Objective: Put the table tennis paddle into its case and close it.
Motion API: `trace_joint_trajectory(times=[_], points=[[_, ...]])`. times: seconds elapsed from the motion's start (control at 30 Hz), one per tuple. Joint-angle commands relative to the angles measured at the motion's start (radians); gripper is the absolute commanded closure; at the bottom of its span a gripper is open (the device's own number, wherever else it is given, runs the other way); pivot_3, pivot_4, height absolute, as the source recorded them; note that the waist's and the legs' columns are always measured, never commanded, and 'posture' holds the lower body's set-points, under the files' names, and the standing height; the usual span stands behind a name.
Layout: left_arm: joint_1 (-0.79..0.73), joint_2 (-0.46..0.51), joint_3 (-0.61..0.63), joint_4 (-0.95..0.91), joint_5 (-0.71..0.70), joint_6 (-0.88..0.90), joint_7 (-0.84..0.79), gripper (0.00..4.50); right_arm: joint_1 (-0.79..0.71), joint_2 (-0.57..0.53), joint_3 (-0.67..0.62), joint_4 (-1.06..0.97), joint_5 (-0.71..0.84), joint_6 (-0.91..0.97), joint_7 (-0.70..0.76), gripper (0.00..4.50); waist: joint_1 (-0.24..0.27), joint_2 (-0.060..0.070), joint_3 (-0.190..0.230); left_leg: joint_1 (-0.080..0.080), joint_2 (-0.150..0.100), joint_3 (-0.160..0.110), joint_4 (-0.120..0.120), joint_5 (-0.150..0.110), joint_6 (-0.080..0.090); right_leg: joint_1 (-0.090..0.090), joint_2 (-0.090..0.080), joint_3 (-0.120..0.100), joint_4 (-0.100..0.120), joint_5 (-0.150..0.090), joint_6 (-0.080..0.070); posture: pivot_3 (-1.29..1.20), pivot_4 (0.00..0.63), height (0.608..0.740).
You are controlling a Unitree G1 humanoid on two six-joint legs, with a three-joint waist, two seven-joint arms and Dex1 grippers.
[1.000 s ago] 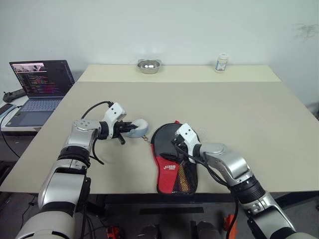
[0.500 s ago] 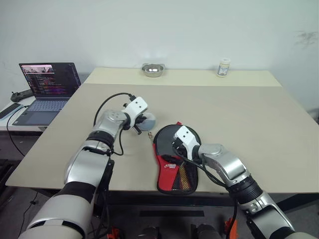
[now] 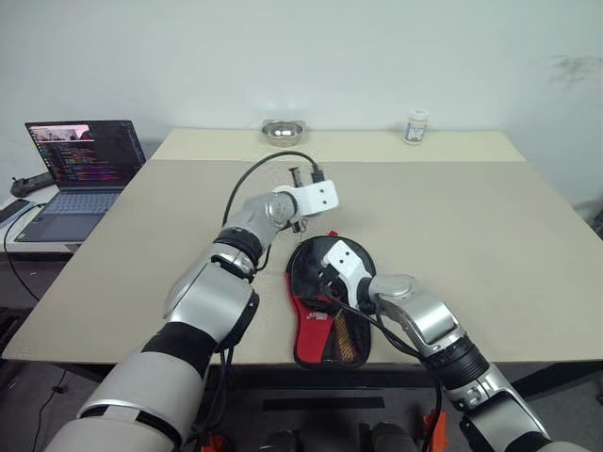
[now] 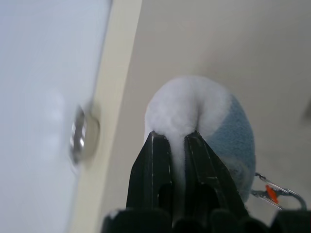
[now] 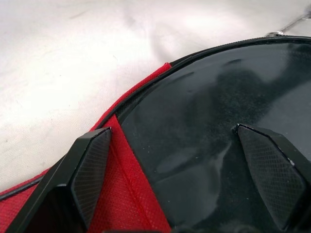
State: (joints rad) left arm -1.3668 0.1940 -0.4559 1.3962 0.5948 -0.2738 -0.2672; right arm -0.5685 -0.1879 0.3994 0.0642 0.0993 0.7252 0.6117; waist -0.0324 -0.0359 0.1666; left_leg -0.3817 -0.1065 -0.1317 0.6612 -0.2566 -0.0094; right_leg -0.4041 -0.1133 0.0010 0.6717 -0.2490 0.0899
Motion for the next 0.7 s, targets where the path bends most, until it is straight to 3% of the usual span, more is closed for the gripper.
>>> trace_joint_trajectory(times=[0.03,0.23,0.43,0.7], points=[[-0.082,-0.055,-0.033,-0.030,0.045,-0.074,0.073,4.49,0.096,-0.002,0.093,0.079,-0.006,0.080,0.042,0.00,0.000,0.000,0.000,0.000,0.000,0.000,0.000,0.000,0.000,0.000,0.000,0.000,0.000,0.000,0.000,0.00,0.150,0.740],[-0.109,-0.164,-0.020,-0.028,0.036,-0.118,0.055,4.49,0.112,0.001,0.106,0.056,-0.007,0.091,0.040,0.00,-0.001,0.004,-0.003,0.000,0.000,0.000,-0.001,0.000,0.000,0.001,0.000,-0.001,-0.004,0.000,0.001,0.00,0.150,0.740],[-0.076,-0.248,0.076,-0.038,-0.076,-0.152,-0.092,4.49,0.109,0.003,0.099,0.062,-0.010,0.088,0.036,0.00,-0.001,0.010,-0.006,-0.001,0.000,-0.001,-0.002,-0.001,0.001,0.002,0.000,-0.002,-0.007,0.000,0.001,0.00,0.150,0.740],[-0.037,-0.270,0.121,-0.047,-0.128,-0.148,-0.212,4.49,0.092,0.014,0.093,0.084,-0.017,0.074,0.036,0.00,-0.001,0.013,-0.008,0.000,0.000,-0.002,-0.002,-0.001,0.001,0.004,0.000,-0.003,-0.008,0.000,0.001,0.00,0.150,0.740]])
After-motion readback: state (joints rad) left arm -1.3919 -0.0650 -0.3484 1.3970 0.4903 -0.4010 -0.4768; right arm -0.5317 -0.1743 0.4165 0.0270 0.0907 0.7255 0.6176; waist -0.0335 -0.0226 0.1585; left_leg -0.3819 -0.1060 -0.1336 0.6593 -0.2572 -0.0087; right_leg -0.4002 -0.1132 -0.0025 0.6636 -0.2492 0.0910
